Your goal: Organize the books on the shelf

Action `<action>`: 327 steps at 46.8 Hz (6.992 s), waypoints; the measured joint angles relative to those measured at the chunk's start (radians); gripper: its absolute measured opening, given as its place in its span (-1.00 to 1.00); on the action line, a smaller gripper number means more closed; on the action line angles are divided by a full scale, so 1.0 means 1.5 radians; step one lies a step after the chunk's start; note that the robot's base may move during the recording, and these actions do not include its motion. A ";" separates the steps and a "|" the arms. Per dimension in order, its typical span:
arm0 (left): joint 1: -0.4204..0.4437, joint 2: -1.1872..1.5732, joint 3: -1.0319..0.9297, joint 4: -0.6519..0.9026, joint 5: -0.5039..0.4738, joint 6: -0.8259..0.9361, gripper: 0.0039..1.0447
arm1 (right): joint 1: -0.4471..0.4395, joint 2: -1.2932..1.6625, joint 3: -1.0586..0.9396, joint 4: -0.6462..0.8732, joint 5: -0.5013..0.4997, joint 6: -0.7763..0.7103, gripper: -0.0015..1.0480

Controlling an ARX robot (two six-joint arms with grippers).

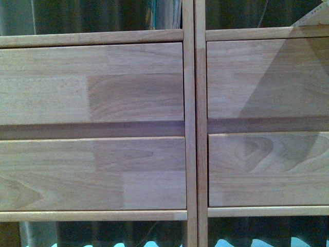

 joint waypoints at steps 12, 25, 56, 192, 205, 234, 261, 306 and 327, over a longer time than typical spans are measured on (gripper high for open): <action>0.000 0.000 0.000 0.000 0.000 0.000 0.86 | 0.000 0.000 0.000 0.000 -0.001 0.000 0.86; 0.000 0.000 0.000 0.000 0.000 0.000 0.86 | 0.000 0.000 0.000 0.000 -0.001 0.000 0.86; 0.000 0.000 0.000 0.000 0.000 0.000 0.86 | -0.017 0.636 0.301 0.278 -0.151 0.737 0.86; -0.104 0.960 0.495 0.872 0.459 -1.014 0.86 | 0.264 0.810 0.428 0.696 -0.191 0.672 -0.86; -0.156 0.928 0.480 0.847 0.446 -0.925 0.79 | 0.332 0.859 0.451 0.743 -0.208 0.815 -0.86; -0.163 0.881 0.463 0.843 0.441 -0.857 -0.68 | 0.401 0.874 0.447 0.746 -0.242 0.848 -0.40; -0.080 0.893 0.560 0.544 0.190 -0.484 -0.68 | 0.106 0.647 0.297 0.705 -0.402 0.851 0.86; -0.158 1.314 1.091 0.440 -0.041 0.200 -0.68 | -0.117 0.433 0.303 0.248 -0.293 0.166 0.86; -0.199 1.477 1.316 0.319 -0.048 0.271 -0.68 | -0.117 0.432 0.303 0.248 -0.293 0.159 0.86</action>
